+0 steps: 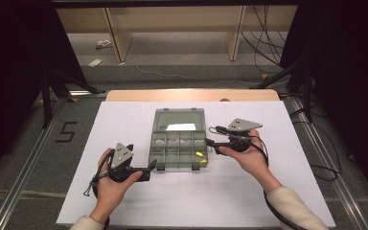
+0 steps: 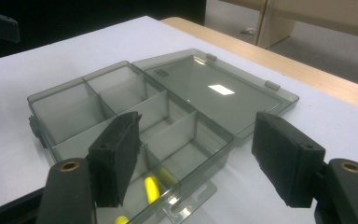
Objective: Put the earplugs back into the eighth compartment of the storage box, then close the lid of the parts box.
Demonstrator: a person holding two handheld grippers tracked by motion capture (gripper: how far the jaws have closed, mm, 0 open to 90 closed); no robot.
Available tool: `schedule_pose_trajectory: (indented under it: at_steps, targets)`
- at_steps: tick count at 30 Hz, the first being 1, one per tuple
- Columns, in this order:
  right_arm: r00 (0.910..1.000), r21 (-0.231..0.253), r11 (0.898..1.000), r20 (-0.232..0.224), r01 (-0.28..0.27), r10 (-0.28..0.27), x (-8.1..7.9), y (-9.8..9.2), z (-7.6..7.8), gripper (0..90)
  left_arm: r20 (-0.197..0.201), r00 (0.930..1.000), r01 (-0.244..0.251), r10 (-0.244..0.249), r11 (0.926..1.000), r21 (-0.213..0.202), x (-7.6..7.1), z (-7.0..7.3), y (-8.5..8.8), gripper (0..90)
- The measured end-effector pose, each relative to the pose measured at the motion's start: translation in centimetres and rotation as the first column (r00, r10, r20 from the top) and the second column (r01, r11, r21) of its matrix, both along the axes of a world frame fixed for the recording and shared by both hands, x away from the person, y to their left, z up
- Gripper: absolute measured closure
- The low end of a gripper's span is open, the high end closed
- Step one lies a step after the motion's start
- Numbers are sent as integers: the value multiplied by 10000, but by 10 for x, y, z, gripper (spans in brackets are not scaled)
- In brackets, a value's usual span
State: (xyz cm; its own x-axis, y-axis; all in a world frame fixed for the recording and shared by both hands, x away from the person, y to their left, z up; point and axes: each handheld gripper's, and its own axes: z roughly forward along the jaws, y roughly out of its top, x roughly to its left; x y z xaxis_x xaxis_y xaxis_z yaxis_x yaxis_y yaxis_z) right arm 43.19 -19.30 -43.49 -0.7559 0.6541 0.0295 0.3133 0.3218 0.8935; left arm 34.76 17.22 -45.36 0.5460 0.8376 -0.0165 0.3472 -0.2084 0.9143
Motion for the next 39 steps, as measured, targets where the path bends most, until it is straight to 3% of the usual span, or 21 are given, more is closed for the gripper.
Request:
schedule_pose_trajectory:
  at_steps: [8, 32, 39]
  targets:
    - [9993, 276, 9995, 333, 163, -172, -2, -2, 6, 333, 14, 10000, -12, 12, 10000, -21, 1, 0, 1, 5]
    - [9976, 462, 9973, 370, 571, -588, -7, -18, 7, 325, -137, 9995, -296, 295, 9995, -86, 7, 0, 2, 17]
    - [9970, 475, 9968, 387, 646, -664, -14, -20, 10, 324, -366, 9967, -737, 726, 9968, -303, 25, 9, 9, 26]
